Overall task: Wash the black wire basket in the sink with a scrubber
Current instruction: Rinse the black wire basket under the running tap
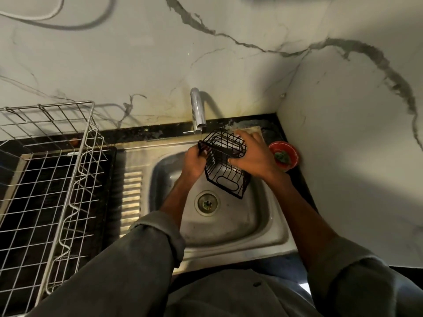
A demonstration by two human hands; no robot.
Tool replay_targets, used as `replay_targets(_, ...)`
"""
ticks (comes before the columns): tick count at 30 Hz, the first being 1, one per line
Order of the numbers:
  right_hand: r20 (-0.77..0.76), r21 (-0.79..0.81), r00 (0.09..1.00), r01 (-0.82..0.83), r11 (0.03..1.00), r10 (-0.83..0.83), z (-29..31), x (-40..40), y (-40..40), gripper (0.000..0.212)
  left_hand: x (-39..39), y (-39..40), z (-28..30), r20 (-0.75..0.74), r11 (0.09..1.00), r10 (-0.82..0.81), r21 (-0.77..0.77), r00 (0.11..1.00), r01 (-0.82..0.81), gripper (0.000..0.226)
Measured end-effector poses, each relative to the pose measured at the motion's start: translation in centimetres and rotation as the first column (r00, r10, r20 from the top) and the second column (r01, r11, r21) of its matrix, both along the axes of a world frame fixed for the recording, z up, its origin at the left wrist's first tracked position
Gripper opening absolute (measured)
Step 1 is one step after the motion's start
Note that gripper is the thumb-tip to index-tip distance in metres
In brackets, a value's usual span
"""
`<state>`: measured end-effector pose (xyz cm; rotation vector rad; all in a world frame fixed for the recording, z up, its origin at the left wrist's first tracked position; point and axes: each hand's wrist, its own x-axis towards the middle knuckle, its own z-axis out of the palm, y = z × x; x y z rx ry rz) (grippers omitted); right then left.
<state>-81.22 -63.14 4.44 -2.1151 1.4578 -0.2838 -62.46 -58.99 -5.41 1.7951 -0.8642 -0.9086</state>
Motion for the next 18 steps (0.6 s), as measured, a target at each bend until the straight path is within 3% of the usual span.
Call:
replay_targets(3, 0.081, -0.013, 0.992, 0.098, 0.995, -0.097, 0.6, 1.0, 0.7, 0.077, 0.5, 0.4, 0.3, -0.124, 0.995, 0.046, -0.082, 0.991, -0.057, 0.024)
replay_targets(5, 0.115, -0.002, 0.973, 0.202, 0.979, -0.2, 0.5, 1.6, 1.4, 0.068, 0.5, 1.2, 0.4, -0.085, 0.994, 0.07, -0.08, 0.994, -0.077, 0.03)
replay_targets(7, 0.113, 0.015, 0.953, 0.28, 0.96, -0.28, 0.3, 1.9, 2.0, 0.065, -0.2, 2.6, -0.3, -0.171, 0.986, 0.15, -0.049, 0.974, -0.161, 0.028)
replay_targets(9, 0.116, 0.043, 0.934, 0.336, 0.941, -0.339, -0.1, 2.1, 2.3, 0.065, -1.5, 4.4, -1.4, -0.279, 0.974, 0.223, 0.03, 0.934, -0.224, 0.018)
replay_targets(14, 0.145, 0.061, 0.899, 0.408, 0.911, -0.412, 0.3, 1.9, 2.8, 0.067, -1.7, 6.9, -4.7, -0.195, 0.937, 0.226, 0.31, 0.954, -0.159, 0.017)
replay_targets(15, 0.177, 0.077, 0.889, 0.416, 0.906, -0.423, 0.6, 1.8, 2.7, 0.068, -1.7, 7.1, -4.6, -0.224, 0.929, 0.237, 0.337, 0.945, -0.153, 0.011)
replay_targets(18, 0.265, 0.166, 0.852, 0.42, 0.892, -0.451, 1.3, 1.6, 2.5, 0.071, -1.7, 7.2, -4.5, -0.402, 0.915, 0.282, 0.386, 0.871, -0.118, 0.023)
